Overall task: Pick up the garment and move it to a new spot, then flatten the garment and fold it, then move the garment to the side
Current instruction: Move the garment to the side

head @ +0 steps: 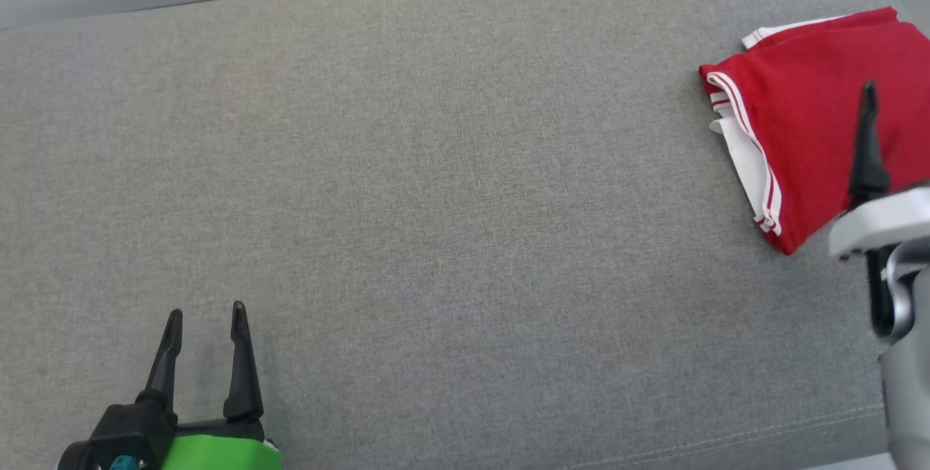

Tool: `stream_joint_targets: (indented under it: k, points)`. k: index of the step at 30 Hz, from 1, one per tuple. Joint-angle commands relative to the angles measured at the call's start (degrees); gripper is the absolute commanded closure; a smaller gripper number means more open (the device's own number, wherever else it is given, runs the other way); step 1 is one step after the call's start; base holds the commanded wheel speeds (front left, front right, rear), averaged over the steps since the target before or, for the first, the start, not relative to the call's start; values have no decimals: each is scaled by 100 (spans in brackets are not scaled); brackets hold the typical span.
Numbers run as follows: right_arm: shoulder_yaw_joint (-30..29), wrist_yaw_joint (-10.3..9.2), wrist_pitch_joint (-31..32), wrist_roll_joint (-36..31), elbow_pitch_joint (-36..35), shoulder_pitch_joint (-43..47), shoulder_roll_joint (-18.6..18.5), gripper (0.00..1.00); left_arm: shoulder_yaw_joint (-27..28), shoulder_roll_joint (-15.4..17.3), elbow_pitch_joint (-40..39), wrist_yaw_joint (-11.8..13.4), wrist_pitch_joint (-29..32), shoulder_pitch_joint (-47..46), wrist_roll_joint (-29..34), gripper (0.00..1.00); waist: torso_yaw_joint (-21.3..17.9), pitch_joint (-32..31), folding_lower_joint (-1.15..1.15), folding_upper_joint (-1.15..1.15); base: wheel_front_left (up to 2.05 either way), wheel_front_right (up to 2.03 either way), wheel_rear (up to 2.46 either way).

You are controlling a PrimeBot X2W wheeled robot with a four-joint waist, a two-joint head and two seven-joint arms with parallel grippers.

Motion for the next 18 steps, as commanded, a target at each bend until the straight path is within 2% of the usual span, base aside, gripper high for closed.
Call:
stream_joint_targets:
  k: [1, 2, 9, 14, 18]
  points:
    - [98, -10, -13, -111, -291, 396, 195, 0, 67, 19, 26, 27, -16, 58, -12, 0, 92, -281, 0, 6, 0, 0, 0]
    - [98, -10, -13, -111, -291, 396, 195, 0, 67, 19, 26, 27, -16, 58, -12, 0, 92, -281, 0, 6, 0, 0, 0]
    - [574, -10, -14, -317, -1325, 1912, 929, 0, 146, 16, 399, 14, -16, 258, -134, 0, 300, -798, 0, 6, 0, 0, 0]
    - [721, -11, -14, -635, -1490, 2695, 1083, 0, 111, 17, 572, -44, -16, 354, -132, 0, 480, -1127, 0, 6, 0, 0, 0]
    - [972, -11, -15, -806, -1541, 3022, 1117, 0, 131, 16, 601, 18, -16, 398, -178, 0, 568, -1284, 0, 6, 0, 0, 0]
